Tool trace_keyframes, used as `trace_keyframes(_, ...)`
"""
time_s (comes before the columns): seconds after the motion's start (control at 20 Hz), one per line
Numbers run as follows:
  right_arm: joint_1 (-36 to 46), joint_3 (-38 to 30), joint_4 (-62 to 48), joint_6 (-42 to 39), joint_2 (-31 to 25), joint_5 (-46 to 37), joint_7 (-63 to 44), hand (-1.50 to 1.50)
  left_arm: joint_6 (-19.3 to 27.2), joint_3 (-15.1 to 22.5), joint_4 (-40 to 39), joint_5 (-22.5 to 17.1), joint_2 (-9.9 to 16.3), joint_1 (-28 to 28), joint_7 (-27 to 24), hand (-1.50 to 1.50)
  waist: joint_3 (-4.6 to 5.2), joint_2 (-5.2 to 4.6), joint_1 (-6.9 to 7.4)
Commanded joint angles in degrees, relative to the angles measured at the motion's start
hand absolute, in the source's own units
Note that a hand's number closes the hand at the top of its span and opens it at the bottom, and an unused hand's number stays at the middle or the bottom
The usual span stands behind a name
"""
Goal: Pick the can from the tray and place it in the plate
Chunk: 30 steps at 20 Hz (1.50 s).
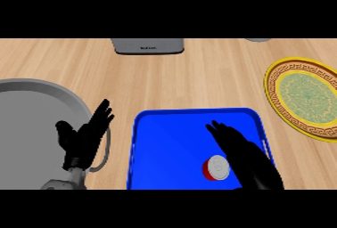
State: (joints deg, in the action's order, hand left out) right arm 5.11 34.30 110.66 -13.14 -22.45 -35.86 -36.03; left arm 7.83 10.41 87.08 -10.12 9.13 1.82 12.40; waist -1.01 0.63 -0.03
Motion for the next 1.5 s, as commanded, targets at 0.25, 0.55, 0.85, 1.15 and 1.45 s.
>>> trace_keyframes(0.25,2.03,0.07,-4.88,-2.84,2.07,-0.85,1.3,-1.5,-2.17,-2.51,-7.74,-0.72,0.23,-1.7,-2.46,0.0,1.06,-0.79,-0.01)
trace_keyframes(0.55,3.18,5.27,-12.84,1.76,3.12,-8.75,8.32,1.5,-3.45,-5.33,-4.19,-2.8,3.11,-0.21,2.98,0.0,1.01,-0.75,0.32)
trace_keyframes(0.85,1.63,1.61,-10.32,2.13,2.0,-10.08,7.47,1.5,0.56,-1.62,-4.48,1.95,-1.52,0.55,2.41,0.0,1.01,-0.63,-0.27)
trace_keyframes(1.15,3.87,2.68,-16.38,9.56,17.17,-20.91,-13.48,1.5,-3.2,-4.23,-3.9,-1.18,1.15,-2.45,0.87,0.0,1.08,-0.69,0.13)
trace_keyframes(1.45,4.61,1.97,-7.42,25.58,15.21,-32.1,-9.38,1.5,-2.2,-1.35,-2.45,1.14,-0.59,-6.39,-0.96,0.0,1.02,-0.24,-0.52)
